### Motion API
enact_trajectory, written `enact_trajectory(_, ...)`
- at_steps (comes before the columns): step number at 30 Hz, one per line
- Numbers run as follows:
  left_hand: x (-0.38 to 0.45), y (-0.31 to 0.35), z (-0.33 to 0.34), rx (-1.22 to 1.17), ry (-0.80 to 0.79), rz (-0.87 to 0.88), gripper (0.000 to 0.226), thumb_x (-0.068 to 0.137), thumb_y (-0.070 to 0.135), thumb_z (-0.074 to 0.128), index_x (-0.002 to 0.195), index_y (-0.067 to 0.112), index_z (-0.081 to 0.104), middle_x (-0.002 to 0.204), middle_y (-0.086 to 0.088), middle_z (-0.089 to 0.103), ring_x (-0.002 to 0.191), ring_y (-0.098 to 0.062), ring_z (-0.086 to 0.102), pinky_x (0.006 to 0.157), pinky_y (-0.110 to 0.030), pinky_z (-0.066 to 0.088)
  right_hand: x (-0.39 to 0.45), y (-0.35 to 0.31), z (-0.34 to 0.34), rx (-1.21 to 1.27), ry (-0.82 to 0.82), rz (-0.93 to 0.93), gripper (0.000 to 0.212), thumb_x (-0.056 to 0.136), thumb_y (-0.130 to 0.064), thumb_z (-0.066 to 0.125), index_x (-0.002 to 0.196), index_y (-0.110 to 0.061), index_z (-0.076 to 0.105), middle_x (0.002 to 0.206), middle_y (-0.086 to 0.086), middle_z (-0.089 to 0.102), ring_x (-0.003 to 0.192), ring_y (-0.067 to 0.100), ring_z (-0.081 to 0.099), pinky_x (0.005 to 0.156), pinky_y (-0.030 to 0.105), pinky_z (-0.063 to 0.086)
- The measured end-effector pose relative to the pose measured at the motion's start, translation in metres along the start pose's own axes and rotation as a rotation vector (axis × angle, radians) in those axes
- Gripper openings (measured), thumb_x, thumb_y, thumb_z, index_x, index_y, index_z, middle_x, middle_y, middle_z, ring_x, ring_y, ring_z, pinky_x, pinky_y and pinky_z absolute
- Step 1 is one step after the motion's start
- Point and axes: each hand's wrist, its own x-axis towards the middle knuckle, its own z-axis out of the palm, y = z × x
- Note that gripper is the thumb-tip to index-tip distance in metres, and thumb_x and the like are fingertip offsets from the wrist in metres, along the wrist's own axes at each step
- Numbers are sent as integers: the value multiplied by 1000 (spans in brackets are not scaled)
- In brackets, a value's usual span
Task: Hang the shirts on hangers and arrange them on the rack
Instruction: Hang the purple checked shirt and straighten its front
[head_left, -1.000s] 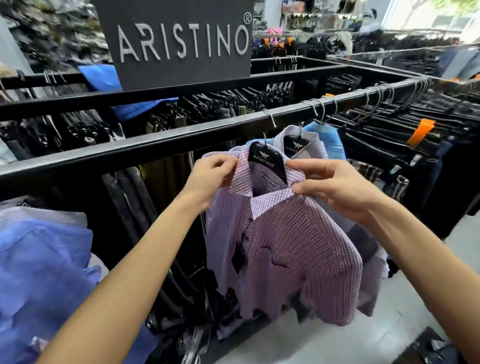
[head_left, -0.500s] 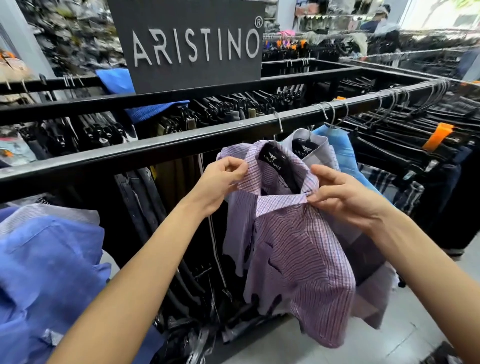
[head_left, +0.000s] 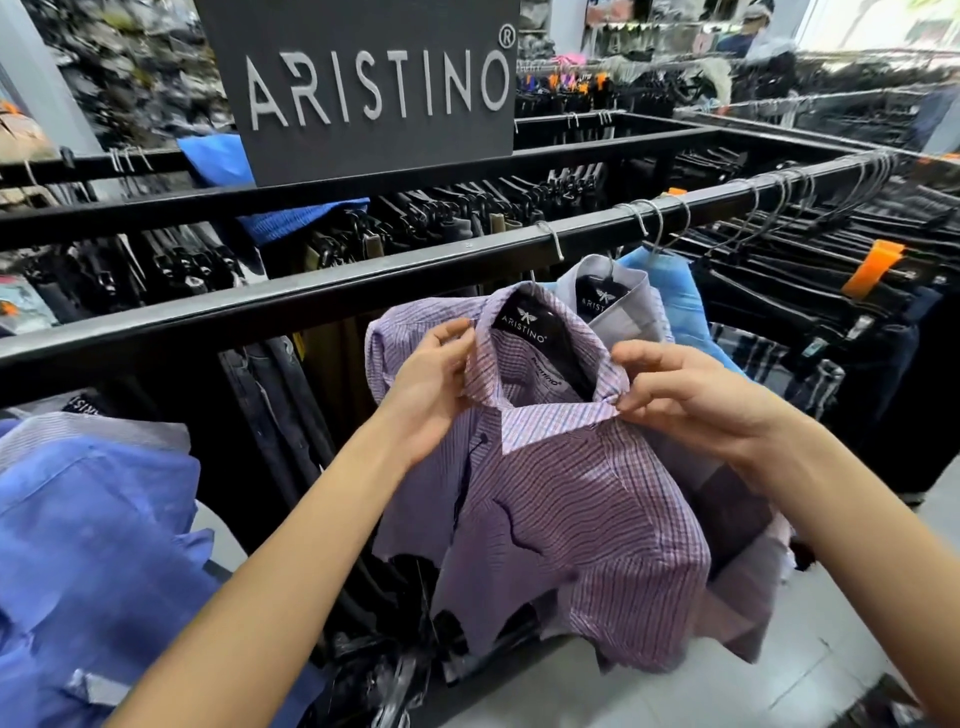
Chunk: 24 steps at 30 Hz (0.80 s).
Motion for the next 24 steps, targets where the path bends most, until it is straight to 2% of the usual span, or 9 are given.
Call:
enact_trajectory(3, -15, -4, 6, 466, 353, 401, 14, 93, 22, 71, 95, 25, 58, 92, 8, 61, 82, -8, 57, 77, -20, 47, -6, -2, 0, -74, -27, -60, 57, 75, 32, 49, 73, -21, 70, 82, 4, 64, 73, 15, 62, 65, 20, 57)
enact_trajectory(4, -25, -3, 9, 589, 338, 556, 15, 91, 20, 72, 91, 25, 58, 89, 10, 61, 81, -6, 57, 76, -18, 46, -7, -3, 1, -75, -29, -73, 57, 73, 32, 51, 69, -22, 69, 83, 4, 64, 73, 15, 63, 63, 20, 57)
enact_trajectory(6, -43, 2, 19, 757, 42, 636, 9, 92, 22, 71, 93, 28, 64, 89, 13, 68, 82, -3, 63, 78, -20, 50, -7, -3, 3, -56, -28, -101, 53, 64, 28, 60, 61, -24, 65, 87, 6, 63, 74, 17, 65, 61, 21, 57)
enact_trajectory(8, -52, 1, 30, 993, -268, 505, 13, 98, 30, 64, 110, 29, 68, 101, 15, 72, 95, -2, 67, 85, -22, 51, -5, -1, 5, -21, -4, -129, 52, 52, 28, 67, 57, -24, 61, 91, 9, 61, 77, 20, 64, 62, 23, 58)
enact_trajectory(11, -53, -6, 42, 1316, -394, 473, 29, 105, 40, 48, 116, 20, 66, 99, 10, 71, 94, -8, 64, 86, -26, 47, 2, 6, 8, 83, 60, -152, 52, 63, 29, 56, 57, -23, 51, 80, 8, 60, 75, 22, 62, 65, 25, 60)
enact_trajectory(16, -58, -19, 35, 1170, -178, 712, 12, 97, 27, 68, 99, 18, 75, 84, 10, 72, 79, -6, 63, 74, -20, 46, 5, 18, 14, 336, 200, -159, 42, 56, 24, 58, 65, -18, 61, 96, 17, 58, 86, 26, 63, 76, 30, 62)
enact_trajectory(19, -67, -29, 27, 1159, -80, 817, 9, 88, 19, 78, 89, 16, 70, 82, 10, 66, 76, -6, 60, 71, -27, 50, 1, 16, 18, 322, 186, -127, 50, 60, 24, 59, 92, -14, 66, 110, 17, 59, 92, 24, 64, 78, 28, 61)
enact_trajectory(21, -69, -29, 24, 1125, -58, 769, 18, 85, 25, 80, 84, 16, 64, 81, 8, 64, 79, -10, 62, 73, -30, 51, -4, 9, 20, 144, 135, -124, 50, 69, 23, 59, 101, -14, 71, 105, 12, 68, 90, 20, 67, 78, 24, 61)
enact_trajectory(24, -72, -15, 31, 1163, -116, 512, 28, 96, 50, 61, 101, 24, 69, 93, 12, 71, 90, -3, 63, 81, -17, 45, -8, 1, 25, 31, 53, -147, 39, 69, 12, 65, 84, -22, 79, 95, 4, 73, 85, 14, 71, 77, 22, 60)
